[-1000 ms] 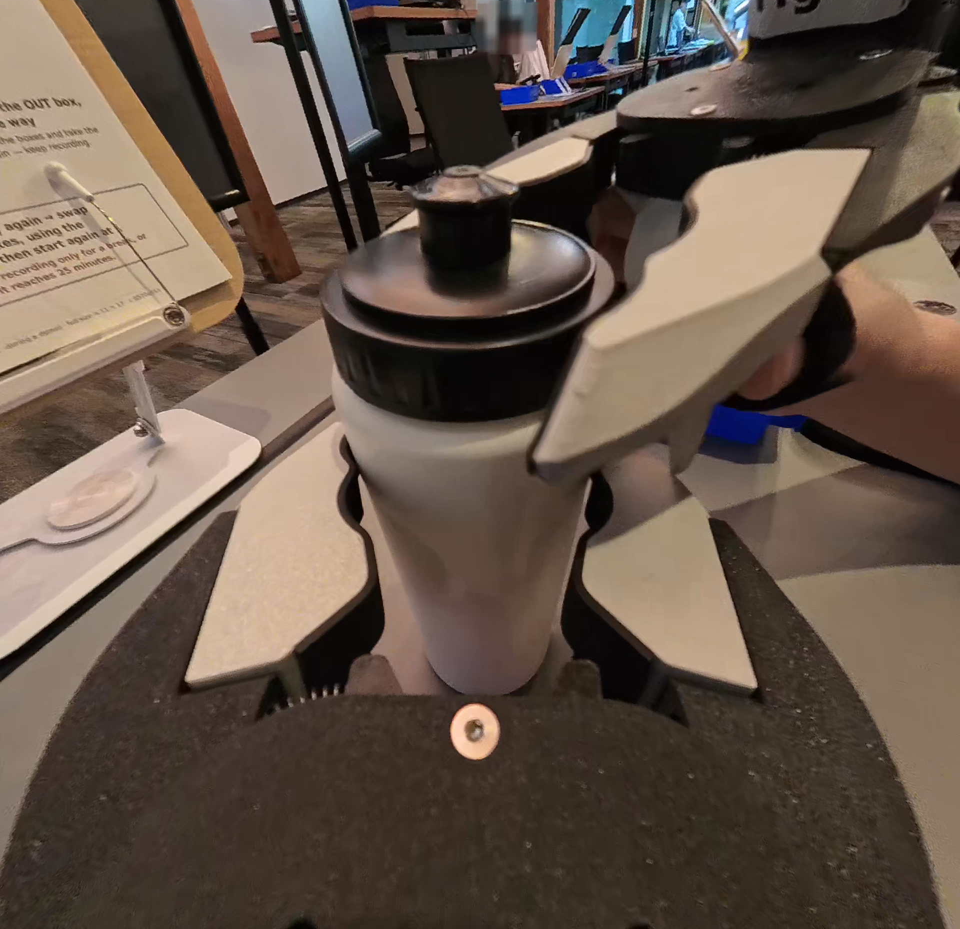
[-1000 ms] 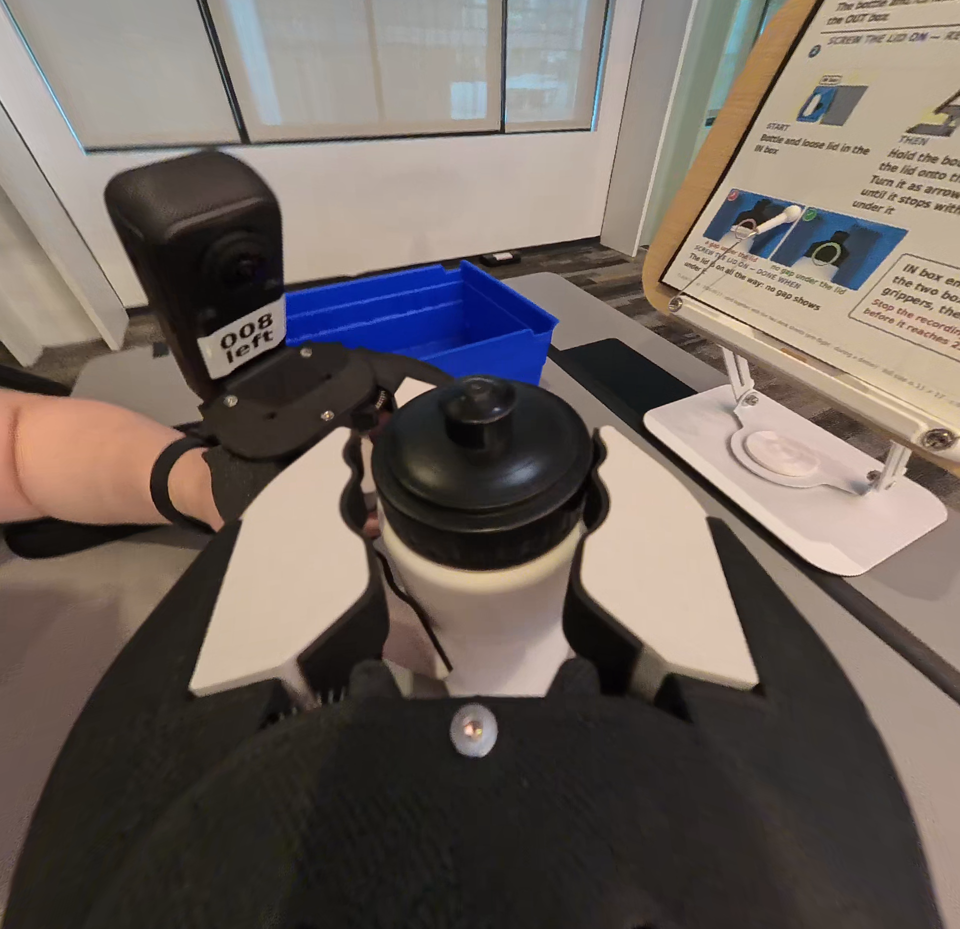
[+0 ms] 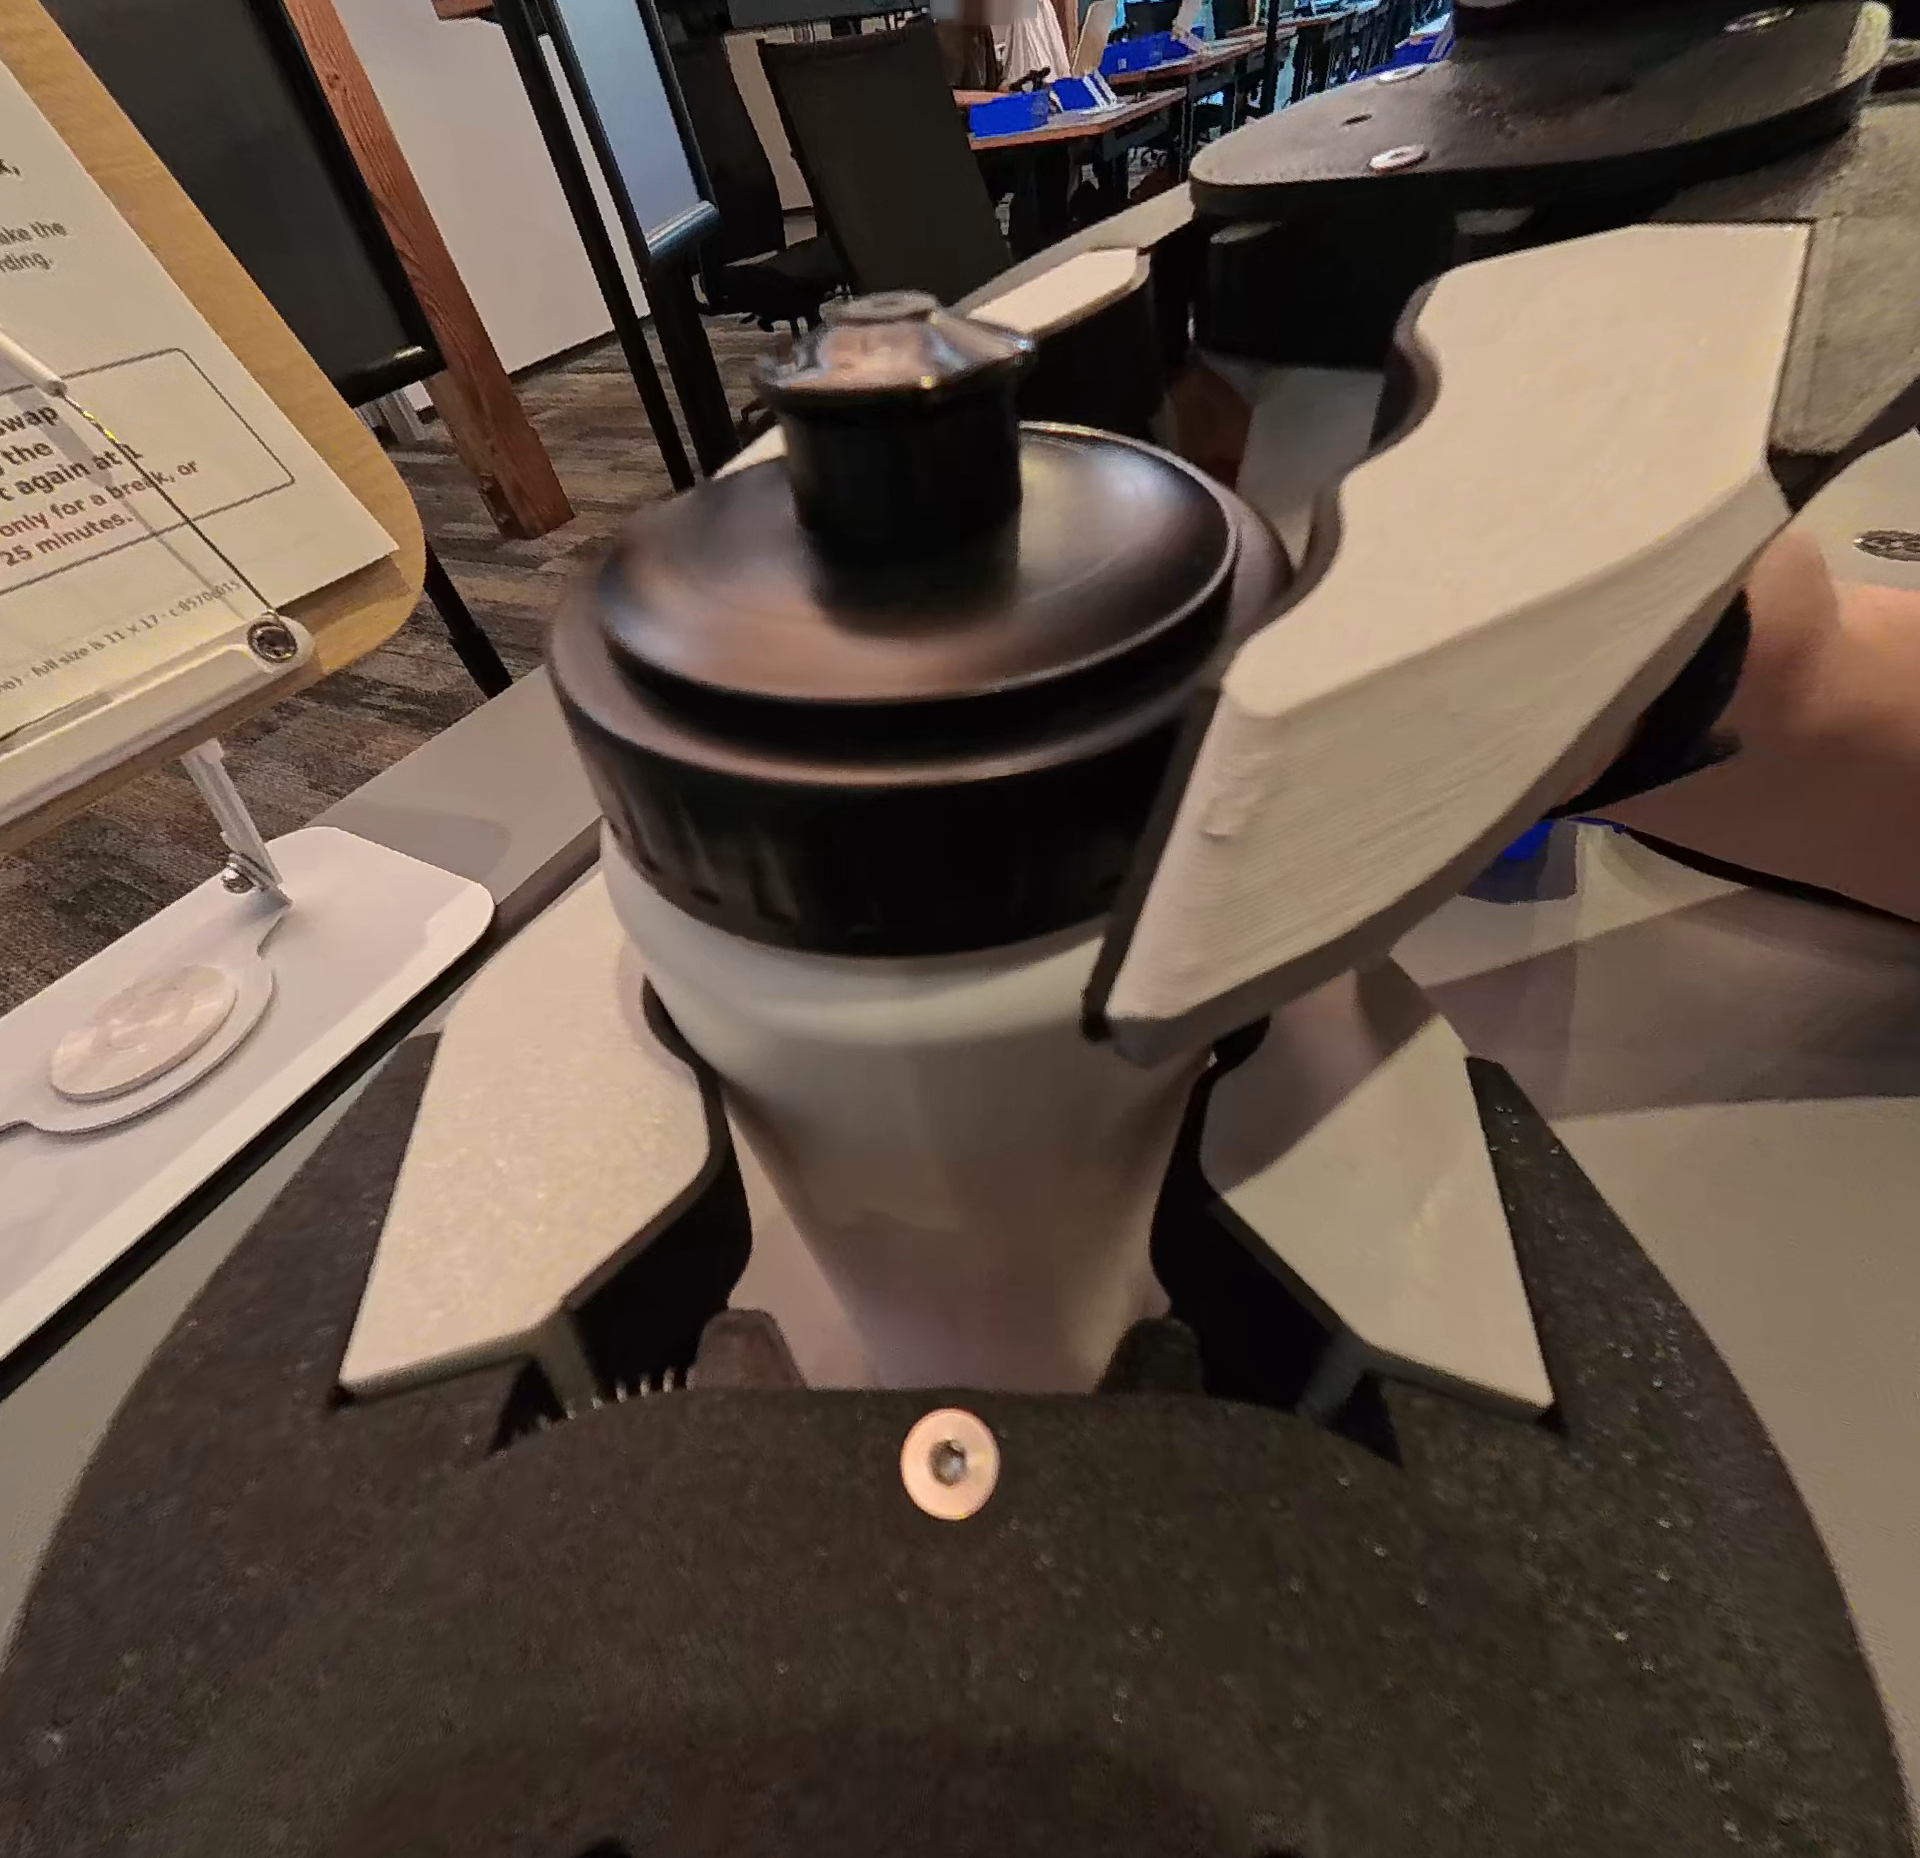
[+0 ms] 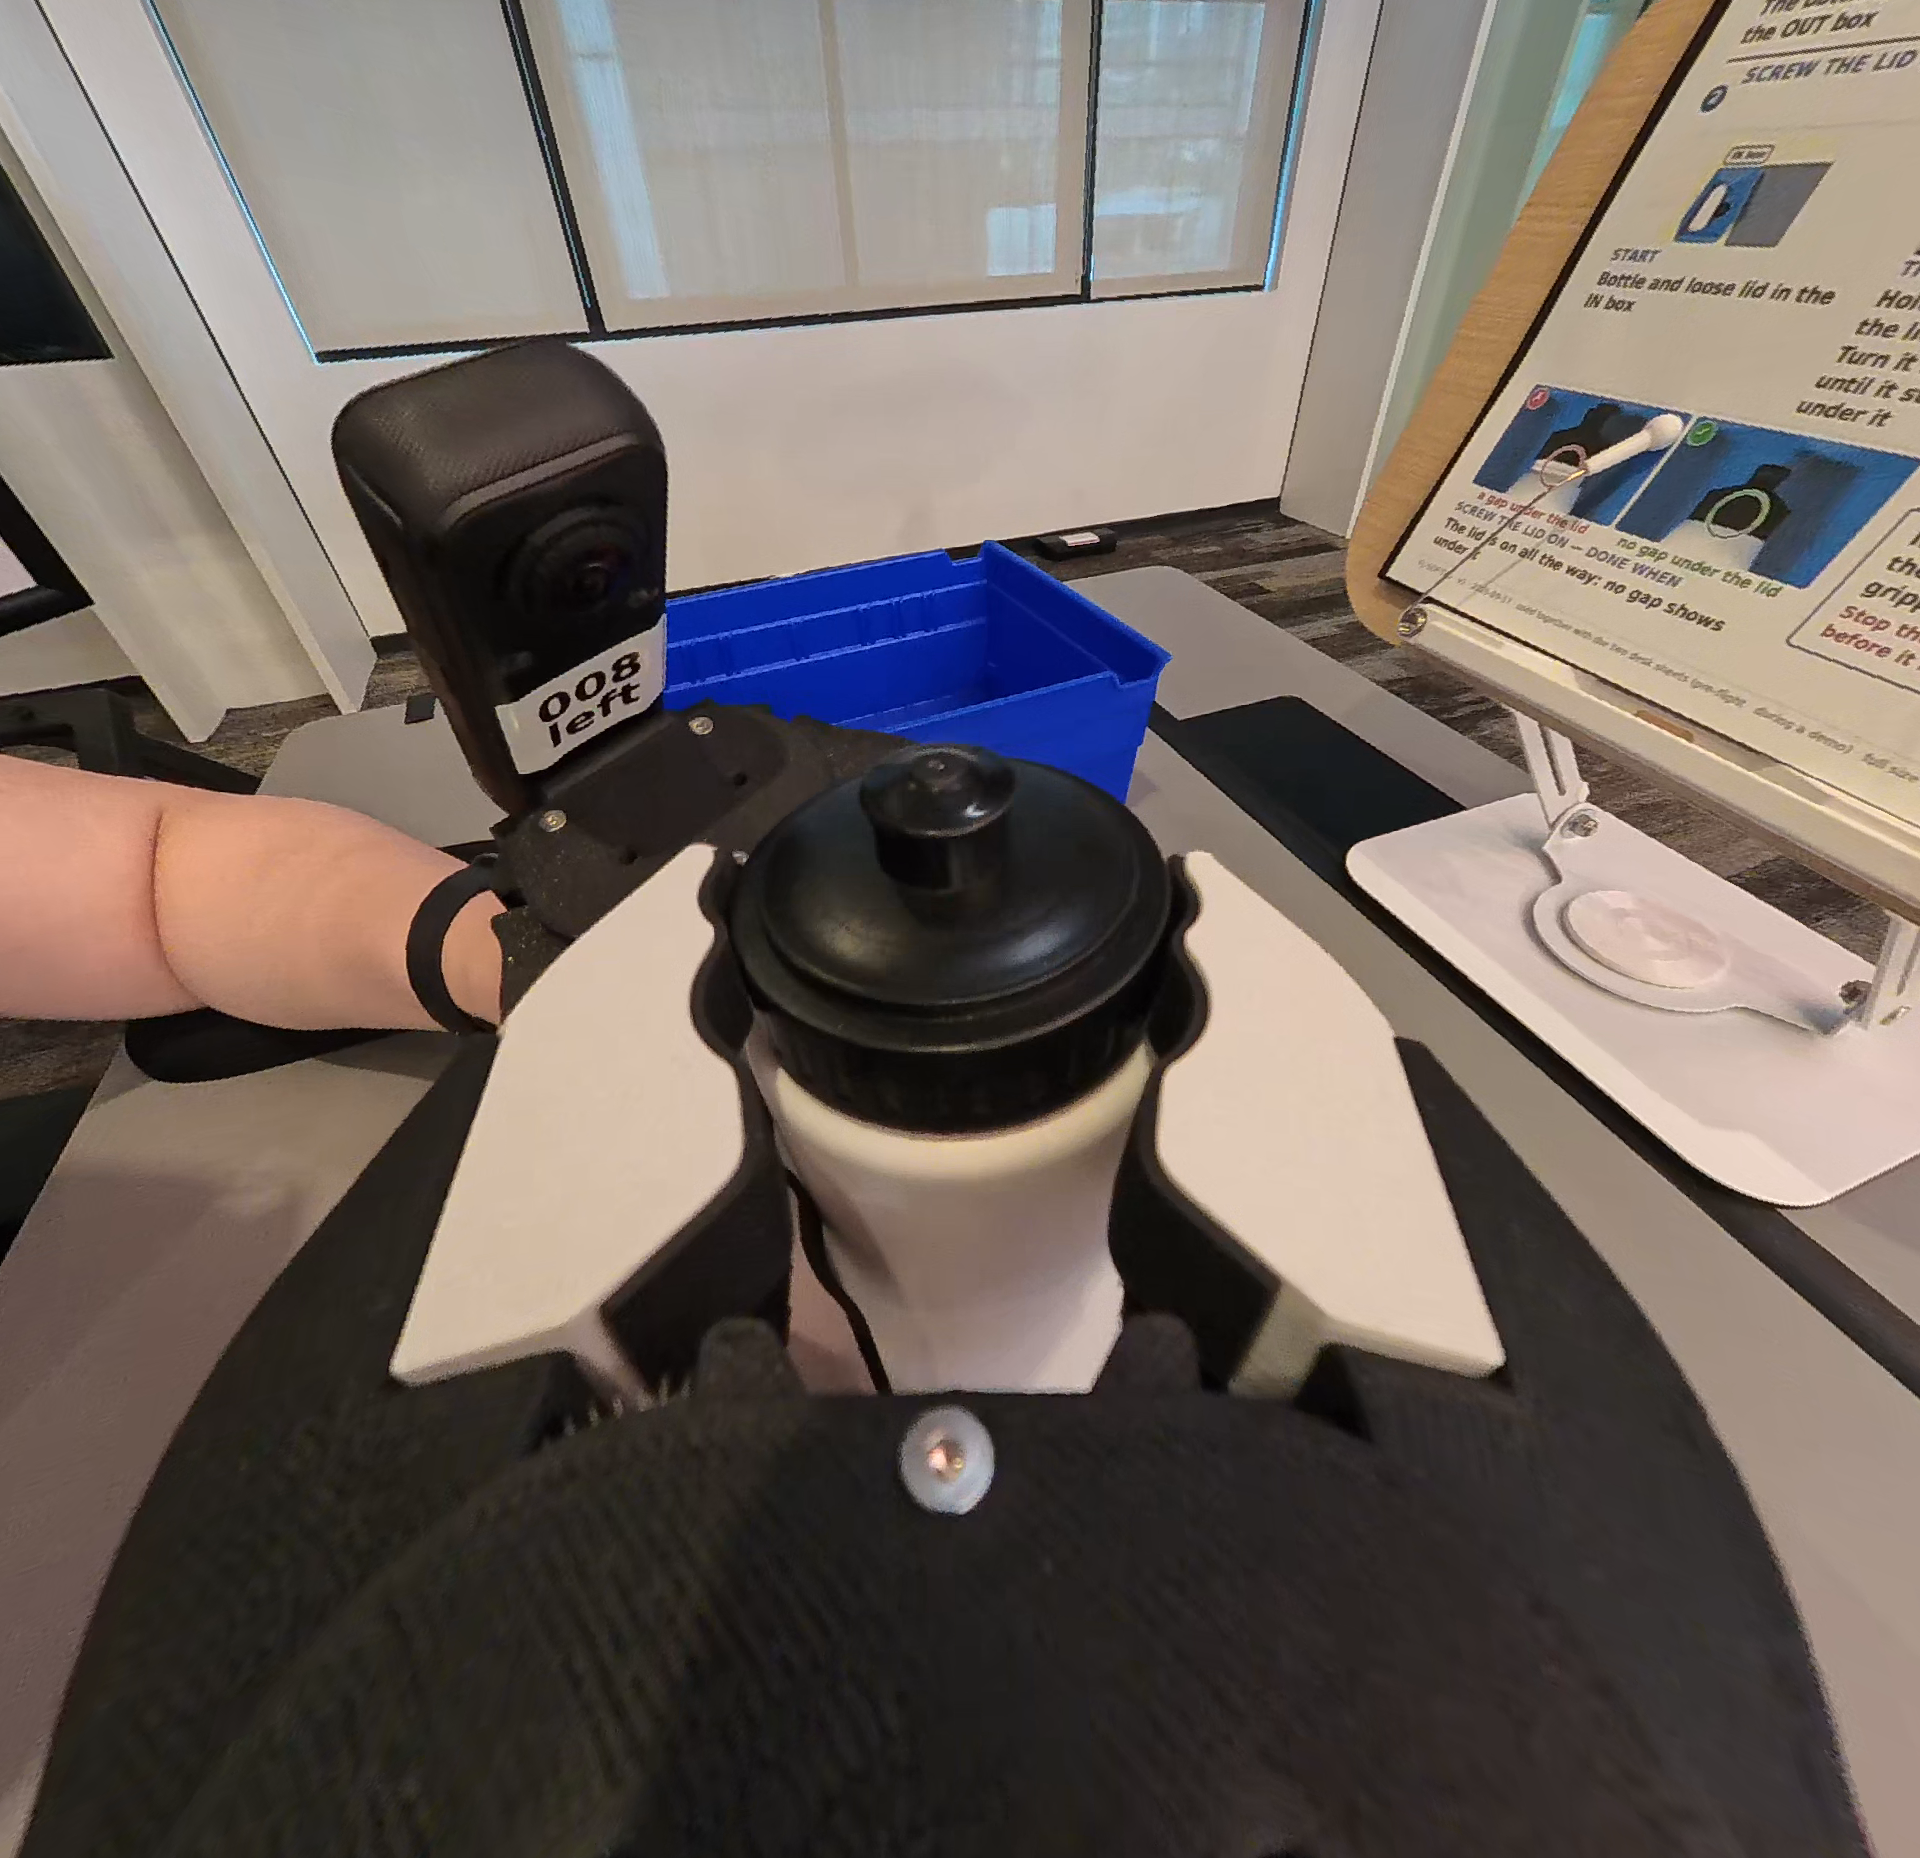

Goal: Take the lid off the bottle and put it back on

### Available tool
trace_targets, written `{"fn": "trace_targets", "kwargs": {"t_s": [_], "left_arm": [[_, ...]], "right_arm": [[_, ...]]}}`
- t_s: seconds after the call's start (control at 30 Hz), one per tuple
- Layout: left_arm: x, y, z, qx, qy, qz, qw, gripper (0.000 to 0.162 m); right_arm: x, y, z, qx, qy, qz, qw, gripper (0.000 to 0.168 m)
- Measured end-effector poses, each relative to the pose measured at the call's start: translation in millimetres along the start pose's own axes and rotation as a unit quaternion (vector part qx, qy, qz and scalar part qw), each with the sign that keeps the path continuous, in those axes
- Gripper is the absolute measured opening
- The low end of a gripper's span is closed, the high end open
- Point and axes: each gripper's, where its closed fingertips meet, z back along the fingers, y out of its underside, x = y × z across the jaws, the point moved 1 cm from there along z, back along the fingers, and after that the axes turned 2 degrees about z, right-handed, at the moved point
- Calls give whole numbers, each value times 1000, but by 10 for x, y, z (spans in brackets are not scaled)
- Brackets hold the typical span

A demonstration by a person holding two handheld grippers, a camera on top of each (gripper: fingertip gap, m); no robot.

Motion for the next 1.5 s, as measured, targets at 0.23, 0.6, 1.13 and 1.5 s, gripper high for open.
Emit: {"fn": "trace_targets", "kwargs": {"t_s": [0.23,0.6,1.13,1.5], "left_arm": [[-30,-5,1,-2,26,12,1000,96],[-94,-11,21,-8,64,18,998,90],[-88,336,-208,7,12,46,999,101],[-119,401,-238,38,28,39,998,99]], "right_arm": [[-13,2,19,-12,-18,-10,1000,78],[9,12,58,-9,-46,-6,999,78],[-116,-19,104,8,-26,-67,997,80],[-56,37,120,57,-20,-16,998,80]]}}
